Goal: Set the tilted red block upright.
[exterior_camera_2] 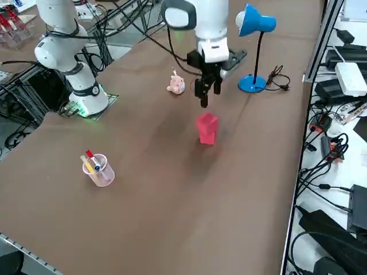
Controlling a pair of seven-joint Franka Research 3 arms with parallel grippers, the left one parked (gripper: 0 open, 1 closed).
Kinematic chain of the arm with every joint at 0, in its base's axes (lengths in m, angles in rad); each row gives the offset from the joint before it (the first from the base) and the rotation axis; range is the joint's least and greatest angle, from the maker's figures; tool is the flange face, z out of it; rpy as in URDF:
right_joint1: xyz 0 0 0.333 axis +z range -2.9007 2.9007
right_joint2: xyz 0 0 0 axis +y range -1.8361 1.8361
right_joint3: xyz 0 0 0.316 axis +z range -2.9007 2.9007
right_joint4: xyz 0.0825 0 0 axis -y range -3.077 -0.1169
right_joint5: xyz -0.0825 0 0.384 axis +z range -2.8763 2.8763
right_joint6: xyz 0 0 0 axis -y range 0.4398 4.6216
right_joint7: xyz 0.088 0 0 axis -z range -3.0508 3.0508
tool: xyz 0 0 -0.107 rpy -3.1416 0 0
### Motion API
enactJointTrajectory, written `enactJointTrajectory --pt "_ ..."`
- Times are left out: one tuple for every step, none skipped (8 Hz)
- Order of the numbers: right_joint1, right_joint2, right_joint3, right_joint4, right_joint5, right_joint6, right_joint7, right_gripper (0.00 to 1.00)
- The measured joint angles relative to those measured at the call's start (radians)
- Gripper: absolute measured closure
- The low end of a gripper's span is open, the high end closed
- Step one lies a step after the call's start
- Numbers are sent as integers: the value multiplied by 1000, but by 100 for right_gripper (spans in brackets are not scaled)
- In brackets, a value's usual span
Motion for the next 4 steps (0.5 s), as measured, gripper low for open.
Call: enactJointTrajectory --pt "1 4 0 -28 -4 35 45 0" --pt "3 5 1 -45 -5 61 79 0" --pt "4 6 1 -63 -5 89 100 0" --pt "4 6 1 -85 -5 117 110 0"
